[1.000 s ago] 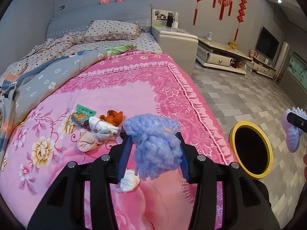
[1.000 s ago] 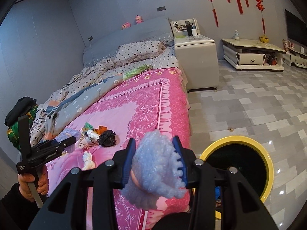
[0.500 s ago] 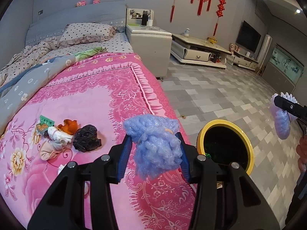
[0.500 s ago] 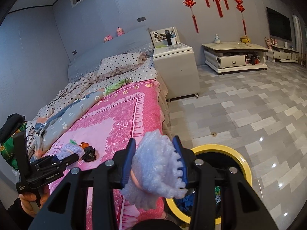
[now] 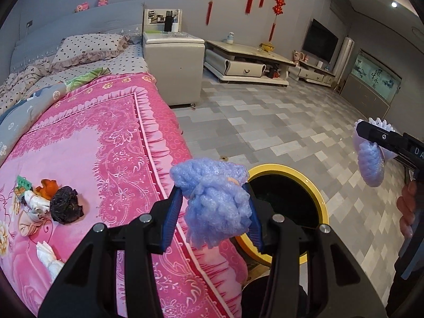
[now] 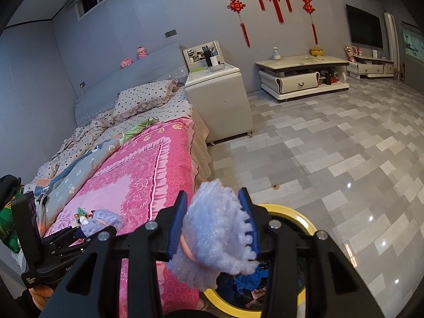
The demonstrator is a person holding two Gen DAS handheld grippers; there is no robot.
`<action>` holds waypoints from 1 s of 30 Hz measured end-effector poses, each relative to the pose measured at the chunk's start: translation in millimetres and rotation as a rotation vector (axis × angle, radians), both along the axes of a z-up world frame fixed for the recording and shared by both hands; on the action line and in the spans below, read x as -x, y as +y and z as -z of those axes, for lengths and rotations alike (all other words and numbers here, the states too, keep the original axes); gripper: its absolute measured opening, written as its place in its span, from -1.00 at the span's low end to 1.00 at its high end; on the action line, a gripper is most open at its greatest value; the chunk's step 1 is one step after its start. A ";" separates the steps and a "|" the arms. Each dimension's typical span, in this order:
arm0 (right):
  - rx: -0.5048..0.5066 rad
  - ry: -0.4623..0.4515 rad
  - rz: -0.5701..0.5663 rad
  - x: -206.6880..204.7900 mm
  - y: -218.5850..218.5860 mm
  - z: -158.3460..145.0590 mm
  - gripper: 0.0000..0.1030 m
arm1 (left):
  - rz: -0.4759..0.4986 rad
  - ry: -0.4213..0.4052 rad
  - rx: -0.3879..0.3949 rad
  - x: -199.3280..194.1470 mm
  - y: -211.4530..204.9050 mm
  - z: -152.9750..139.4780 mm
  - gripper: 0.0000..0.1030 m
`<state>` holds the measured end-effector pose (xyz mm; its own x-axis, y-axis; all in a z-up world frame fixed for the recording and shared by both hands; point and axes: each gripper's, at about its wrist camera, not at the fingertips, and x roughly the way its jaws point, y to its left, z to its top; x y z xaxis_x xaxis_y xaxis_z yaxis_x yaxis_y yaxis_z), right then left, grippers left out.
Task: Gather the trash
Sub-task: 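Carry both puffs over the yellow-rimmed bin with both tools, then open both tools to drop the puffs into the bin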
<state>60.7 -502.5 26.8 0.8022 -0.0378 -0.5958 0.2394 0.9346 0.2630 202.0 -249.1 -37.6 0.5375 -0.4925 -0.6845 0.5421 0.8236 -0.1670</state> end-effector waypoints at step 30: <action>-0.138 0.188 0.164 -40.4 -106.2 116.8 -0.23 | 0.165 0.150 -0.054 -0.9 -131.9 98.9 -0.13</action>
